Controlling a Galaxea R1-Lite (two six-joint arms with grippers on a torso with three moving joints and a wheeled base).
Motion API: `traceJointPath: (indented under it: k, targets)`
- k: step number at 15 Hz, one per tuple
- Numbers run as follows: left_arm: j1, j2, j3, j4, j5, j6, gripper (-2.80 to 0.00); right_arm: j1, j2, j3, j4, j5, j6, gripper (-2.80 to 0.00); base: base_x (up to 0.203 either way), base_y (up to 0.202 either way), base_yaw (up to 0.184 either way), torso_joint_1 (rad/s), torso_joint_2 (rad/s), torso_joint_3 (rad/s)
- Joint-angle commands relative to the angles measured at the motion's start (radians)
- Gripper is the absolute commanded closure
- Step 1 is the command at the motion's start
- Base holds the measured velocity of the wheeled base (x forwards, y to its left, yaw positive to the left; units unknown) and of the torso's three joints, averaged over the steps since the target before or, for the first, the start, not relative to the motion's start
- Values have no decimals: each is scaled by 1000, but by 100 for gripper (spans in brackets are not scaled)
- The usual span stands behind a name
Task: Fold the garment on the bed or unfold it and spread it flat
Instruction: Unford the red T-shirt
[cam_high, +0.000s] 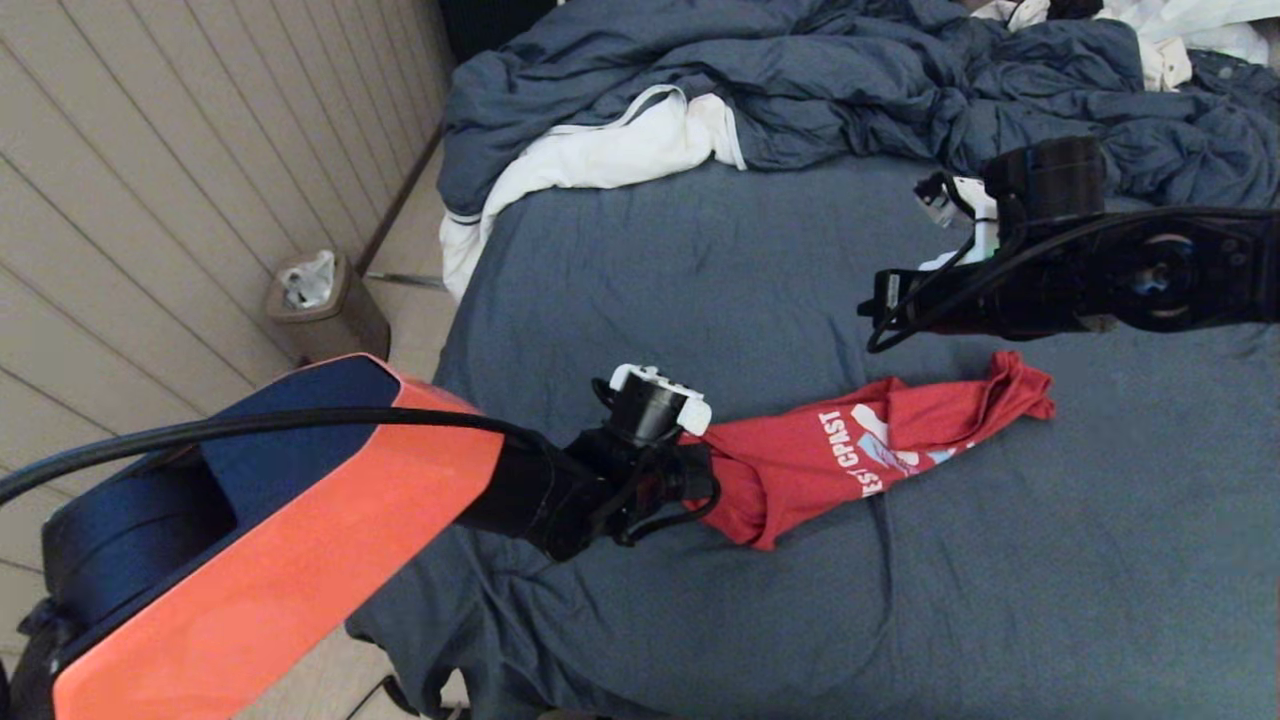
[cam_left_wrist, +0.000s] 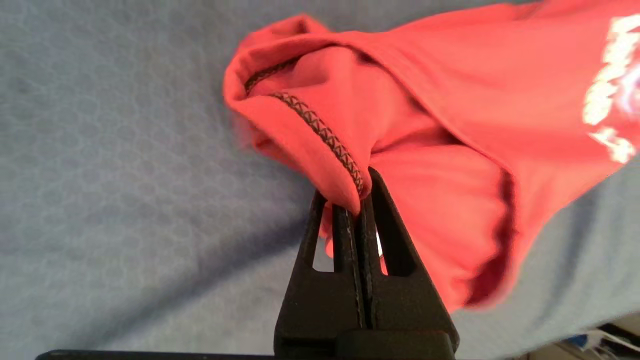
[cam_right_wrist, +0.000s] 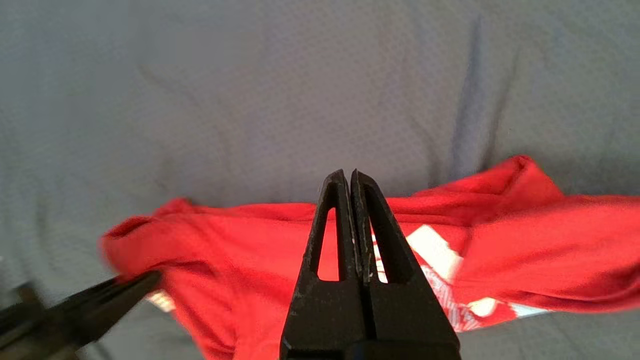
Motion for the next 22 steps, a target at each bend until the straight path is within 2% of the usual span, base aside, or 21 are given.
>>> traceJointPath:
  k: [1, 4, 7, 10, 12, 15, 17, 18, 22]
  targets:
    - [-1, -113, 47, -2, 4, -1, 0, 2, 8, 1, 1, 2, -6, 0, 0, 0, 0, 0, 0, 0]
    - [-1, -274, 114, 20, 5, 4, 0, -1, 6, -5, 1, 4, -4, 0, 0, 0, 0, 0, 0, 0]
    - [24, -507, 133, 134, 5, 23, 0, -3, -1, -10, 1, 7, -3, 0, 0, 0, 0, 0, 0, 0]
    - [139, -653, 109, 320, 5, 65, 0, -1, -4, -9, 2, 7, 0, 0, 0, 0, 0, 0, 0, 0]
    - [216, -685, 185, 356, 0, 88, 0, 0, 1, -9, 2, 7, 0, 0, 0, 0, 0, 0, 0, 0]
    - [245, -683, 357, 341, -31, 96, 0, 18, 13, -4, 2, 3, -2, 0, 0, 0, 0, 0, 0, 0]
    - [249, -664, 459, 199, -79, 96, 0, 22, 25, -4, 2, 1, -3, 0, 0, 0, 0, 0, 0, 0]
    - [248, -658, 493, 127, -91, 100, 0, 20, 25, -3, 2, 1, -4, 0, 0, 0, 0, 0, 0, 0]
    - [242, -640, 536, 102, -101, 114, 0, 28, 59, -10, 11, 3, -4, 0, 0, 0, 0, 0, 0, 0]
